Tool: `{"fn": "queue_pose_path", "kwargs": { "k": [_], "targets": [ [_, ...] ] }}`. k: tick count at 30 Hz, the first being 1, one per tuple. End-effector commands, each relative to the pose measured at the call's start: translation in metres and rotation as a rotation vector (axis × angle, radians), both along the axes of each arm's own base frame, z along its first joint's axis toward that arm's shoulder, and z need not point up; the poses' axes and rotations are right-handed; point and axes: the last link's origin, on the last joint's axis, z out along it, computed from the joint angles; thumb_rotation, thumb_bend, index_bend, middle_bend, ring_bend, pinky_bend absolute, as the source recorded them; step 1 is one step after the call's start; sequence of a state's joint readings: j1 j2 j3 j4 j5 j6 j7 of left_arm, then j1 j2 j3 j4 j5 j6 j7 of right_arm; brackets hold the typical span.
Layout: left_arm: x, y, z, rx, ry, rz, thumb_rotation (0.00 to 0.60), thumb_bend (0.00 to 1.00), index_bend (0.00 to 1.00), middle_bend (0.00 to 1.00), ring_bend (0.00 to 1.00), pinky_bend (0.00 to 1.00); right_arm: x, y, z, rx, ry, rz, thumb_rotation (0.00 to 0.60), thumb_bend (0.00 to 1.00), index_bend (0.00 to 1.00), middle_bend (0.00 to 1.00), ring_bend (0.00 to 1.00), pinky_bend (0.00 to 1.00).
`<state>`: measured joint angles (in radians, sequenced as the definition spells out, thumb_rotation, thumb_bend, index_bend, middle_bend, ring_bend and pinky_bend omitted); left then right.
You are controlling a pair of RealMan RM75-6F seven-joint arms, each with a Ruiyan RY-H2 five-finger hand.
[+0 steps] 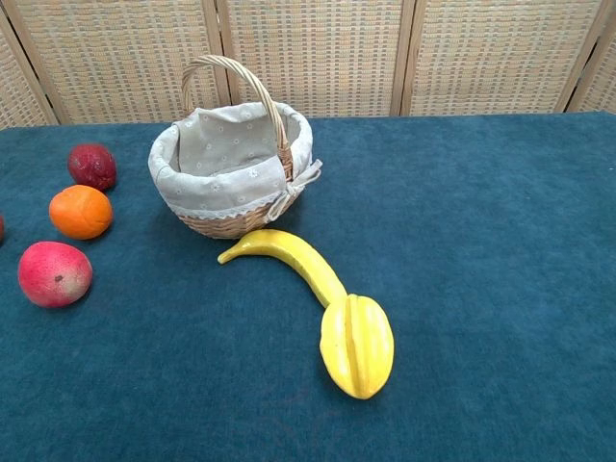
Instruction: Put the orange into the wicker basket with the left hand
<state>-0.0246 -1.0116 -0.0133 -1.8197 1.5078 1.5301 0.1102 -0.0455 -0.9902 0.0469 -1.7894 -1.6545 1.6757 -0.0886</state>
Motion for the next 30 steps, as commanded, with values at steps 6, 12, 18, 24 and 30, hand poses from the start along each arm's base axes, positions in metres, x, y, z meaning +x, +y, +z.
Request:
{"fn": "queue_pose_path", "kwargs": {
  "k": [6, 12, 18, 24, 30],
  "targets": [
    [-0.002, 0.019, -0.002, -0.005, 0.0, -0.006, 0.6, 0.0, 0.0, 0.0, 0.0, 0.0, 0.0, 0.0, 0.001, 0.002, -0.005, 0.001, 0.6, 0.0, 0.0, 0.0, 0.0, 0.0],
    [-0.001, 0.1, -0.015, -0.078, -0.068, -0.062, 0.6, 0.0, 0.0, 0.0, 0.0, 0.0, -0.003, -0.004, 0.003, -0.004, -0.011, -0.013, 0.6, 0.0, 0.0, 0.0, 0.0, 0.0],
    [0.002, 0.175, -0.049, -0.252, 0.017, -0.11, 0.6, 0.0, 0.0, 0.0, 0.0, 0.0, -0.008, -0.013, 0.002, -0.004, -0.003, -0.053, 0.6, 0.0, 0.0, 0.0, 0.0, 0.0],
    [0.003, 0.211, -0.078, -0.344, 0.06, -0.111, 0.6, 0.0, 0.0, 0.0, 0.0, 0.0, -0.011, -0.019, -0.001, -0.005, 0.009, -0.083, 0.6, 0.0, 0.0, 0.0, 0.0, 0.0],
    [0.005, 0.231, -0.1, -0.411, 0.127, -0.094, 0.6, 0.0, 0.0, 0.0, 0.0, 0.0, -0.014, -0.023, -0.002, -0.008, 0.016, -0.105, 0.6, 0.0, 0.0, 0.0, 0.0, 0.0]
  ]
}}
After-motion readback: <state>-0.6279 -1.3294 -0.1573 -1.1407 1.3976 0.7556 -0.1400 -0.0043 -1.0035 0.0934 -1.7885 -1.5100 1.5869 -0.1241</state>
